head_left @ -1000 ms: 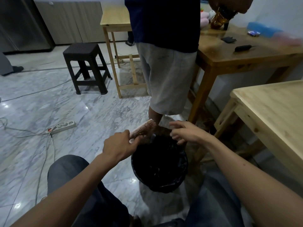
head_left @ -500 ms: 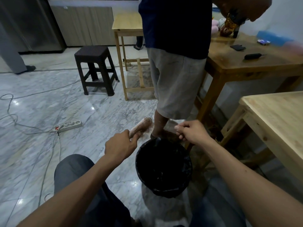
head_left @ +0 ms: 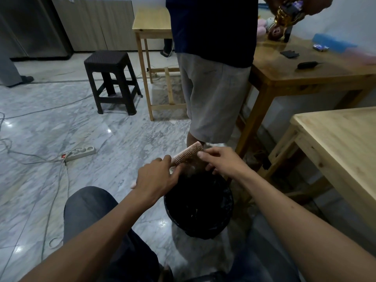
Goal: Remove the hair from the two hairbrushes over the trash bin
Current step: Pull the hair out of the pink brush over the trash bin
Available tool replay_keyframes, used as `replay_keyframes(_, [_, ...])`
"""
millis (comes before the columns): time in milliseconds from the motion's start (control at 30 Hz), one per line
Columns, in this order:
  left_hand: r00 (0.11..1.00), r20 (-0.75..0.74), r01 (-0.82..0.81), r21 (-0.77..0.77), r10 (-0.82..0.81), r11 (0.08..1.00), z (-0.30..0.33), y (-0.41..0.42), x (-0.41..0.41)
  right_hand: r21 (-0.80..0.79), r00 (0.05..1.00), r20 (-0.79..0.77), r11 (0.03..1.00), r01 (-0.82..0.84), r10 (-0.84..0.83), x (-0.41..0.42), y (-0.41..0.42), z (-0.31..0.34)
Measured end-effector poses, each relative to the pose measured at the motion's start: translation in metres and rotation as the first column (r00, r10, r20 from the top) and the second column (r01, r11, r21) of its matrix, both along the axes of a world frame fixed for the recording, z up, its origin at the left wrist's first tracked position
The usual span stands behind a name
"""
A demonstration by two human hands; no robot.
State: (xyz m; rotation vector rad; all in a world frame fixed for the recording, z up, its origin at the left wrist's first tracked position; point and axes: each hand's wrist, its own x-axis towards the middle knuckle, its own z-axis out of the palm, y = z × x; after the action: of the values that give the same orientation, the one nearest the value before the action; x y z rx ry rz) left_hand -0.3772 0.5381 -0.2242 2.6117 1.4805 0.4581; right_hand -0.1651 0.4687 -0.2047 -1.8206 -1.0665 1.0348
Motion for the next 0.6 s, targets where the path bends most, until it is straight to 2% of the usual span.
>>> replay_keyframes(133, [0.997,-0.022,-0.08,-0.037,0.079,0.996,-0.001,0.004,-0.003,0.071,0.984,0.122,0.99,0.124,-0.132,0.004,0.001,-0.003])
replay_keyframes(300, [0.975,-0.037,-0.22,-0.169,0.217,0.961,-0.006,0.019,-0.021,0.0,0.977,0.133,0.985,0.17,-0.168,0.018,-0.016,0.001])
replay_keyframes(367, [0.976,-0.033,-0.217,-0.161,0.215,0.963,-0.007,0.02,-0.024,-0.053,0.977,0.156,0.987,0.152,-0.143,0.023,-0.02,0.0])
replay_keyframes(467, [0.986,-0.017,-0.168,-0.129,0.167,0.977,-0.005,0.013,-0.019,-0.166,0.975,0.222,0.986,0.027,0.011,0.023,-0.024,-0.002])
replay_keyframes(533, [0.991,0.0,-0.13,-0.101,0.131,0.986,-0.002,0.007,-0.012,-0.21,0.982,0.171,0.977,-0.047,0.084,0.019,-0.023,-0.002])
replay_keyframes(600, [0.995,0.012,-0.096,-0.075,0.097,0.993,0.0,0.003,-0.006,-0.184,0.996,0.062,0.982,-0.044,0.057,0.011,-0.019,0.002])
